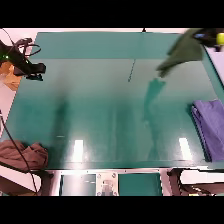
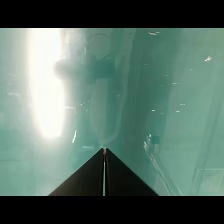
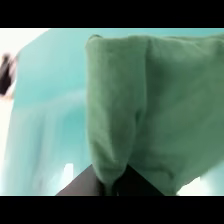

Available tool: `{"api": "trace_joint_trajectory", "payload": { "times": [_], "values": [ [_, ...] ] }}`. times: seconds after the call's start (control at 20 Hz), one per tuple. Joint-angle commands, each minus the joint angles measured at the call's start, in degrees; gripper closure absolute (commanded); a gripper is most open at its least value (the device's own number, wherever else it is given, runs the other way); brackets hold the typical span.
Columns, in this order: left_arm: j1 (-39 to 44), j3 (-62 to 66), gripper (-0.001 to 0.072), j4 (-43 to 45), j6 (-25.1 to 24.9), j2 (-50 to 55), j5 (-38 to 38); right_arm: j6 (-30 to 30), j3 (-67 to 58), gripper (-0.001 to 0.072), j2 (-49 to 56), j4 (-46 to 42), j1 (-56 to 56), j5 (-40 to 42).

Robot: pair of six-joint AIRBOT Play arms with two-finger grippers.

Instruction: Fold the shirts.

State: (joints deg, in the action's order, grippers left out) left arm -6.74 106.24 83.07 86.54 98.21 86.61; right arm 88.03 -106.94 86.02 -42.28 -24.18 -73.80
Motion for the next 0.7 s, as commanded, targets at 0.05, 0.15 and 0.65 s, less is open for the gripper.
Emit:
{"api": "trace_joint_trajectory", "payload": {
  "times": [0.05, 0.15, 0.65],
  "values": [
    [0.0, 0.0, 0.0686, -1.3, 0.0, 0.0, 0.0, 1.5, -1.7, 0.0696, -1.2, -2.3, -17.1, -1.7],
    [0.0, 0.0, 0.0686, -1.3, 0.0, 0.0, 0.1, 1.5, -1.7, 0.0697, -1.2, -2.6, -23.7, -2.8],
    [0.0, 0.0, 0.0686, -2.7, 0.2, 0.0, 1.2, 0.0, 2.4, 0.0697, -0.9, -7.0, -33.1, -9.0]
  ]
}}
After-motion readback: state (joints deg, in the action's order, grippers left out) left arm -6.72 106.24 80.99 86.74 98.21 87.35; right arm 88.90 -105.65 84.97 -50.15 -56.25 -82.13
